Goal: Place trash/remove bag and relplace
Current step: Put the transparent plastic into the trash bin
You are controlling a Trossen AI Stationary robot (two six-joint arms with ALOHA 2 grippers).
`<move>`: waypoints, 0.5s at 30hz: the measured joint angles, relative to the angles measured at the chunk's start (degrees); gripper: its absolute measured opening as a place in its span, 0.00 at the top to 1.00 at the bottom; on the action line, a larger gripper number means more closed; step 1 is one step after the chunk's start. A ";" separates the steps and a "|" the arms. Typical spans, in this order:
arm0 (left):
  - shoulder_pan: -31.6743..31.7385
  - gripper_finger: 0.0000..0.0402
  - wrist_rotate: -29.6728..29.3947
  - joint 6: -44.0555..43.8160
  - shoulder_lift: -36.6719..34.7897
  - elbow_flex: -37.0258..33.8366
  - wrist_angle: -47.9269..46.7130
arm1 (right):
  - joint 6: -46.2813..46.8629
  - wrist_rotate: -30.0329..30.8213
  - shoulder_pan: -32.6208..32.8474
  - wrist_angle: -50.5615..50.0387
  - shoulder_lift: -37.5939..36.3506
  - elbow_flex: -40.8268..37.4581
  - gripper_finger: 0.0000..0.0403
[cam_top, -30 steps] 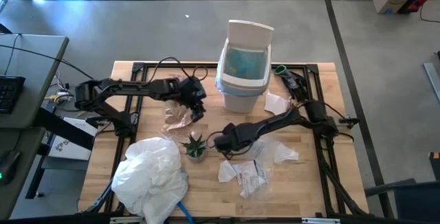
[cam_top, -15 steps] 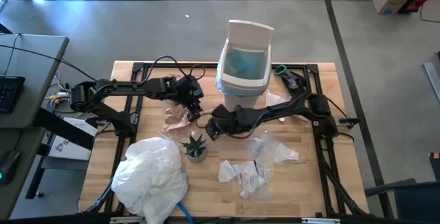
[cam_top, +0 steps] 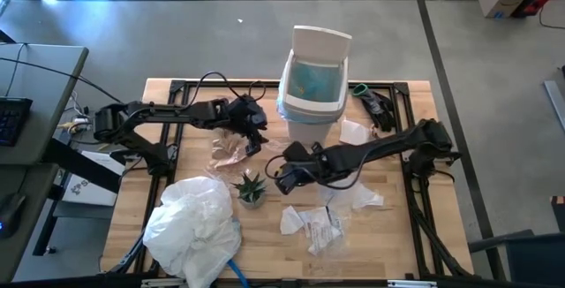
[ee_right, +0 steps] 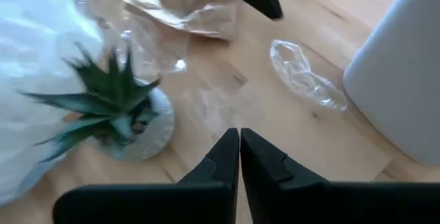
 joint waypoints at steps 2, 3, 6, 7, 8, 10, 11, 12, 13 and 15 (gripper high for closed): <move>0.18 0.44 1.32 -0.14 1.71 0.00 0.31 | 0.00 -1.11 0.66 -0.02 -0.40 -0.03 1.00; 0.29 0.44 1.47 -0.25 2.69 0.00 0.70 | 0.01 -1.40 0.99 0.01 -0.51 -0.04 1.00; 0.31 0.43 1.41 -0.28 5.85 -0.02 1.25 | -0.04 -1.57 1.69 0.55 -1.22 -0.04 1.00; 0.29 0.43 1.43 -0.28 6.87 -0.02 1.97 | -0.07 -1.58 1.82 0.61 -1.29 -0.03 1.00; 0.29 0.43 1.43 -0.28 7.78 -0.02 2.65 | -0.07 -1.60 1.88 0.57 -1.28 -0.02 1.00; 0.18 0.43 1.18 -0.27 9.79 0.09 3.43 | -0.02 -1.79 1.90 0.35 -1.20 -0.04 1.00; 0.18 0.43 0.88 -0.04 10.96 0.55 3.26 | -0.04 -1.81 1.90 0.37 -1.20 -0.04 1.00; 0.08 0.43 0.21 0.18 12.02 1.05 3.30 | -0.10 -1.81 1.90 0.40 -1.20 -0.04 1.00; -0.20 0.43 -1.08 0.63 13.21 1.60 3.24 | -0.11 -1.79 1.92 0.42 -1.20 -0.04 1.00; -0.76 0.43 -3.57 1.93 15.30 3.09 2.55 | -0.19 -1.84 1.90 0.34 -1.19 -0.04 1.00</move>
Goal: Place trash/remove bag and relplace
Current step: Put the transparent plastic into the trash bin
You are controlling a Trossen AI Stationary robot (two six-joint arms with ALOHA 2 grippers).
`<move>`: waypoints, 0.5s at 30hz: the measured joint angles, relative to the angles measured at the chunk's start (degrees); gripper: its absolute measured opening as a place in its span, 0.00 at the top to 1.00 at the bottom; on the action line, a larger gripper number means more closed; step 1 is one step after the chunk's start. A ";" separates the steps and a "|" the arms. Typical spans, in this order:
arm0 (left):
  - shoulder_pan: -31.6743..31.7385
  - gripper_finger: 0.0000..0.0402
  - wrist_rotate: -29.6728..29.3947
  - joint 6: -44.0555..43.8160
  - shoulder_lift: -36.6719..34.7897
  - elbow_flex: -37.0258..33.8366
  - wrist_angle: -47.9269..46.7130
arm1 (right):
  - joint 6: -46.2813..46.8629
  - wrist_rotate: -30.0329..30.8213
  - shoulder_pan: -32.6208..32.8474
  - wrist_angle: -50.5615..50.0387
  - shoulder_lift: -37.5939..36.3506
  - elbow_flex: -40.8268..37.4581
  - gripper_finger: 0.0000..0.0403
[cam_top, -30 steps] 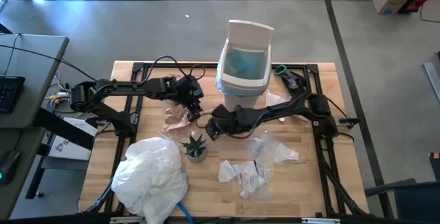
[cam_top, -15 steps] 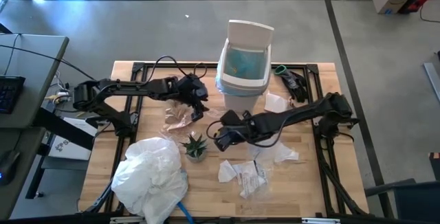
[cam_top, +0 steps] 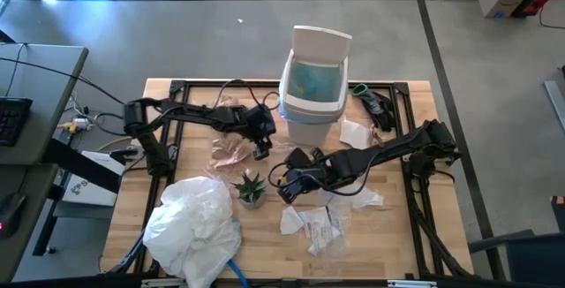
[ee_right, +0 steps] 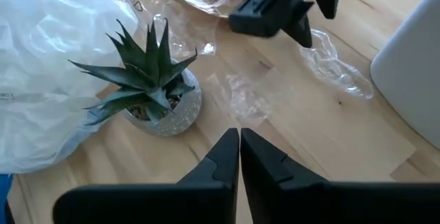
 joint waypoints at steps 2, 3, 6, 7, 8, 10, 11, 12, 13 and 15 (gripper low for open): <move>-0.37 0.43 -0.24 0.64 2.19 1.60 -1.09 | -0.01 -0.01 -0.01 -0.07 0.01 0.00 1.00; -0.63 0.43 -0.61 0.69 3.21 2.35 -1.81 | -0.01 -0.01 -0.01 -0.06 0.01 0.00 1.00; -1.23 0.43 -3.73 1.25 6.42 4.80 -4.07 | 0.15 -0.06 0.08 -0.10 0.01 0.00 1.00; -1.30 0.43 -3.85 1.73 7.05 5.46 -4.76 | 0.15 -0.06 0.10 -0.10 0.01 0.00 1.00; -1.39 0.44 -3.41 2.17 7.72 6.02 -5.37 | 0.15 -0.06 0.19 -0.10 0.01 0.00 1.00; -1.56 0.46 -2.37 2.41 8.83 6.85 -6.94 | 0.15 -0.06 0.40 -0.10 0.01 0.00 1.00; -1.76 0.50 -2.35 2.50 9.24 7.23 -7.54 | 0.15 -0.06 0.50 -0.11 0.01 0.00 1.00; -1.96 0.54 -2.39 2.80 9.36 7.51 -8.08 | 0.15 -0.06 0.59 -0.11 0.01 0.00 1.00; -2.14 0.60 -2.37 3.24 9.33 7.57 -8.35 | 0.15 -0.05 0.71 -0.12 0.01 0.00 1.00; -2.28 0.77 -2.35 4.01 8.73 7.54 -8.45 | 0.17 -0.04 0.89 -0.12 0.01 0.00 1.00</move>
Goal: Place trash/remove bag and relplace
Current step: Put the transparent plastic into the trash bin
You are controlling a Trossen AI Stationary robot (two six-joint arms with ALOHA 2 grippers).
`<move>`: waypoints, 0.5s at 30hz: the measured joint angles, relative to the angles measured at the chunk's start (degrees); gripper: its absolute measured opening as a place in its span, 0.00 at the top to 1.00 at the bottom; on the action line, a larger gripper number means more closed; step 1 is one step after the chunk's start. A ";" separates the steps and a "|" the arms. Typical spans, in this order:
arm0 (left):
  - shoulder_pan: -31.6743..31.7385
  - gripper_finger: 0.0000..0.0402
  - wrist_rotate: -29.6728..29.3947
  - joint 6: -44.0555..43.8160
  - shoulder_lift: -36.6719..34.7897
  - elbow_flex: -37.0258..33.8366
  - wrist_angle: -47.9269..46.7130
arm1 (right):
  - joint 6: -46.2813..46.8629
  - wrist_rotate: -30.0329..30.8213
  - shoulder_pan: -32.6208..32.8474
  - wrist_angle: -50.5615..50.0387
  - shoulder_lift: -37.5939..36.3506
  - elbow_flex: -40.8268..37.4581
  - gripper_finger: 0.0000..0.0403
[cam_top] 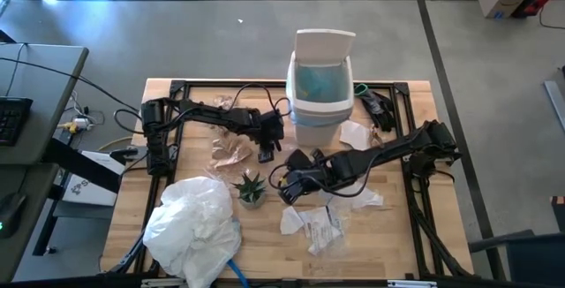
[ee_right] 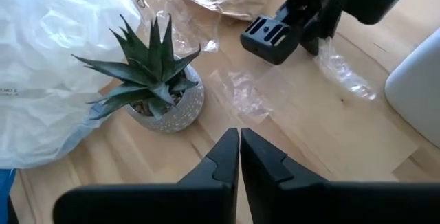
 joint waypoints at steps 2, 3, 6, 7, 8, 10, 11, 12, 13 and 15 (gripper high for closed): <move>0.01 0.93 0.17 0.58 -0.82 -0.15 -0.47 | 0.00 -0.02 0.30 -0.02 0.00 0.00 1.00; -0.02 0.96 0.31 0.65 -1.36 -0.22 -1.00 | 0.00 0.01 0.37 -0.02 0.00 0.00 1.00; -0.14 0.98 0.81 1.18 -3.25 -0.49 -4.44 | 0.36 0.04 0.77 -0.08 0.00 0.00 1.00; -0.14 0.99 0.67 1.34 -4.15 -0.53 -5.14 | 0.42 0.03 0.92 -0.13 0.00 0.00 1.00; -0.15 0.99 0.38 1.43 -5.22 -0.48 -5.75 | 0.42 0.02 1.03 -0.17 0.00 0.00 1.00; -0.10 1.00 -0.03 1.59 -8.17 -0.45 -7.93 | 0.44 0.04 1.35 -0.19 0.00 0.00 1.00; -0.10 1.00 -0.05 1.61 -9.72 -0.45 -8.59 | 0.44 0.04 1.53 -0.20 0.00 0.00 1.00; -0.10 1.00 -0.14 1.57 -11.39 -0.45 -8.74 | 0.44 0.06 1.71 -0.20 0.00 0.00 1.00; -0.10 1.00 -0.17 1.50 -13.37 -0.45 -8.91 | 0.44 0.06 1.87 -0.20 0.00 0.00 1.00; -0.10 1.00 -0.16 1.27 -17.78 -0.45 -9.11 | 0.46 0.08 2.27 -0.20 0.00 0.00 1.00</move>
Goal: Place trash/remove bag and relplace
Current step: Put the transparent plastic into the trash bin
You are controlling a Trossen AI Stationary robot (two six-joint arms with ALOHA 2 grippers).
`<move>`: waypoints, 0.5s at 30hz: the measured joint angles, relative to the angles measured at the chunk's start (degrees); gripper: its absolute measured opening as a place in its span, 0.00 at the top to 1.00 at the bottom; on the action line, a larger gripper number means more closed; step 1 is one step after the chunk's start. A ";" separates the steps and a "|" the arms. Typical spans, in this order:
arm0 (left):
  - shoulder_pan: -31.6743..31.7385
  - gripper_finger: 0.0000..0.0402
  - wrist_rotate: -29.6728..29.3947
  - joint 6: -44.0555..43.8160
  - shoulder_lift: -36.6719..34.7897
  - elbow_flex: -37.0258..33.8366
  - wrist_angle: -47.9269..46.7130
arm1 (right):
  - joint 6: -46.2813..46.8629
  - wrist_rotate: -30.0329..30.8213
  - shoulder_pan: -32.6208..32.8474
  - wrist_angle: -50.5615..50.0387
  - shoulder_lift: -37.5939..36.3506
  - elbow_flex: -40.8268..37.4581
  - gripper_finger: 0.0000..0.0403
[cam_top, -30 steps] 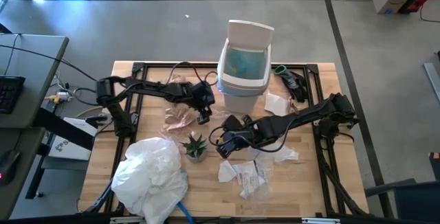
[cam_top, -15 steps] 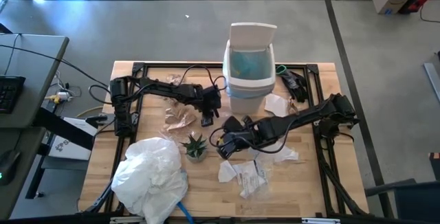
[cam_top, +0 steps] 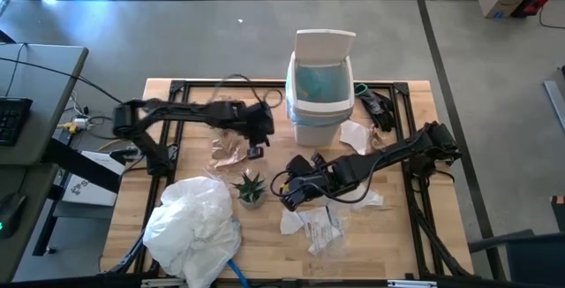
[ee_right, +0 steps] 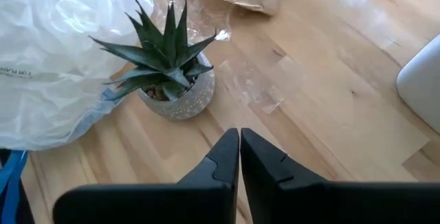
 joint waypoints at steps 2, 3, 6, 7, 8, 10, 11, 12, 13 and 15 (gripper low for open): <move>0.00 1.00 0.09 -0.14 -4.65 0.11 0.13 | 0.02 0.01 0.56 -0.02 0.02 0.00 1.00; 0.00 1.00 0.00 -0.16 -6.98 0.09 0.19 | 0.39 0.01 0.91 -0.04 0.01 0.00 1.00; 0.01 1.00 -0.25 -0.52 -14.09 0.09 1.51 | 1.07 0.02 2.20 -0.28 0.01 0.00 1.00; 0.02 1.00 -0.26 -0.61 -16.32 0.22 2.45 | 1.29 0.04 2.71 -0.28 0.01 0.00 1.00; 0.02 1.00 -0.30 -0.62 -18.30 0.63 3.21 | 1.76 0.22 3.22 -0.28 0.02 0.00 1.00; 0.02 1.00 -0.57 -0.64 -21.43 1.79 6.18 | 2.72 1.35 4.20 -0.27 0.02 0.00 1.00; 0.00 1.00 -0.57 -0.64 -22.48 2.40 8.25 | 3.44 2.12 4.76 -0.26 0.02 0.00 1.00; 0.02 1.00 -0.67 -0.63 -23.31 3.18 10.31 | 3.87 2.96 5.22 -0.26 0.02 0.00 1.00; 0.04 1.00 -0.71 -0.62 -23.78 4.11 12.46 | 4.31 3.58 5.68 -0.24 0.02 0.00 1.00; 0.07 1.00 -0.76 0.18 -23.61 6.61 15.85 | 5.46 4.93 6.56 -0.24 0.02 0.00 1.00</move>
